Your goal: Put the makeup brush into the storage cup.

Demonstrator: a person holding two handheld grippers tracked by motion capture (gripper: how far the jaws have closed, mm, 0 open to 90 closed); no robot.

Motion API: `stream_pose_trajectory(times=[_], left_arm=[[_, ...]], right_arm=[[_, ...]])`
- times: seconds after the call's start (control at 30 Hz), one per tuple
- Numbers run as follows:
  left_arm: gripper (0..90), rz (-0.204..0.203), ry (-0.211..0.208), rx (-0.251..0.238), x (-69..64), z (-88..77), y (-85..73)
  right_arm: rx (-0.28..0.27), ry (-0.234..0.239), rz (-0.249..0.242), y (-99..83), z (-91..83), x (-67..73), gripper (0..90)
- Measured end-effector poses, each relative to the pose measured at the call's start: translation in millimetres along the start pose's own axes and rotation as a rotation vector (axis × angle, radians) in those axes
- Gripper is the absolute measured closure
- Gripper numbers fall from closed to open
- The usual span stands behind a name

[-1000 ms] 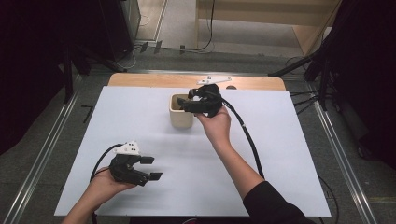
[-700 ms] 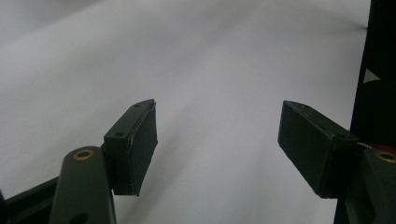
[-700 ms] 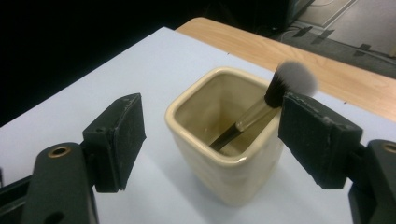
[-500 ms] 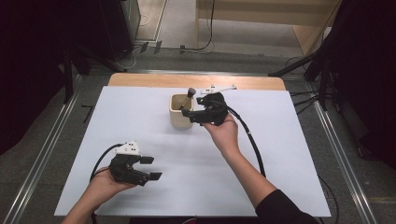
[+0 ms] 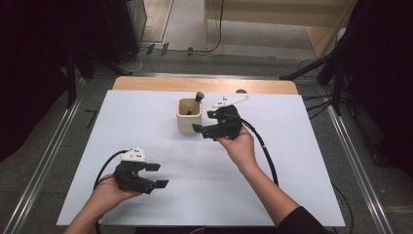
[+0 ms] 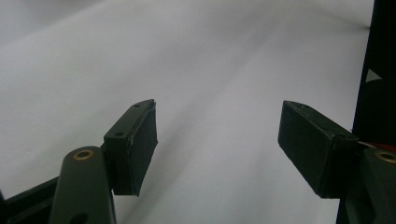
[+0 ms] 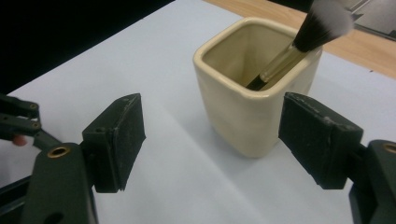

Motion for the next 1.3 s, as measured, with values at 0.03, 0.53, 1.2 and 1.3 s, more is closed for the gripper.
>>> stream_pose_trajectory(times=[0.03,0.53,1.2,1.3], left_arm=[[28.8,-0.001,0.002,0.003,0.1,-0.2,0.1],[28.7,0.007,0.000,0.002,-0.2,-0.1,-0.5],[28.7,0.011,0.010,0.002,0.8,0.0,-0.9],[28.6,0.014,0.007,0.004,0.2,0.0,-1.1]], right_arm=[[0.002,0.007,0.000,-1.4,-0.8,0.6,24.2],[0.068,0.084,-0.017,-30.4,-8.3,10.9,23.8],[0.100,0.143,-0.024,-56.3,-21.7,15.5,23.3],[0.101,0.148,-0.028,-59.2,-23.5,16.0,23.2]])
Point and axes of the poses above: each handheld gripper's, and its own axes: z roughly forward along the jaws, y roughly out of its top, x roughly to its left, the point moved 3 cm from there along z, roughly forward along the jaws, and after that the axes turned 8 degrees about -x, right-handed, at the moved point
